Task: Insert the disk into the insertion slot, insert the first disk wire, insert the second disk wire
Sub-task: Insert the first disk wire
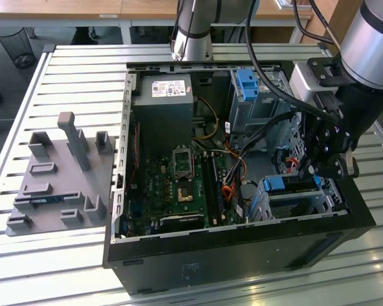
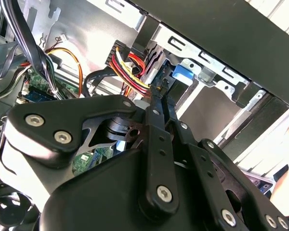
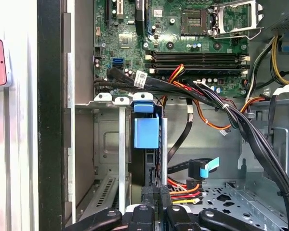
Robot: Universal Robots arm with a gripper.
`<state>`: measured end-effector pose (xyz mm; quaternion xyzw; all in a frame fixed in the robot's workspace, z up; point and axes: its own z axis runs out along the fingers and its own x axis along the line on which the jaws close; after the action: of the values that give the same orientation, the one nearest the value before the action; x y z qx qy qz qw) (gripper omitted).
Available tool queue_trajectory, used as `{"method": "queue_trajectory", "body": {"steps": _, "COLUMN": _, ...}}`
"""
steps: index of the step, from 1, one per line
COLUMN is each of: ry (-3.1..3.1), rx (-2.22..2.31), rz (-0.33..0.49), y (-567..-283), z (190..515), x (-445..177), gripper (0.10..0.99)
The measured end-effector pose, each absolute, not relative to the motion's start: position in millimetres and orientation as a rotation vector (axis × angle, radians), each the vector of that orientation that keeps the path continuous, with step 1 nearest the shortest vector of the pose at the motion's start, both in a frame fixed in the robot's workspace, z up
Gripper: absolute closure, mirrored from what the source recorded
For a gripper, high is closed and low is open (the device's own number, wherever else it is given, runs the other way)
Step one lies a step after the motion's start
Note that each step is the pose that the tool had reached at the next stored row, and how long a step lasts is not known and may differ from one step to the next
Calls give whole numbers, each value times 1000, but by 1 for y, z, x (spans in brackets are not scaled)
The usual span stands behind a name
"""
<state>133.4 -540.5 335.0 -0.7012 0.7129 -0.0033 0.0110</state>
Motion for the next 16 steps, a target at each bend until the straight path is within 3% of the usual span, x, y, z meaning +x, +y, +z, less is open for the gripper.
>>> {"method": "queue_trajectory", "body": {"steps": 16, "ry": 2232, "rx": -2179, "rz": -10, "y": -541, "z": 331, "x": 133, "gripper": 922}}
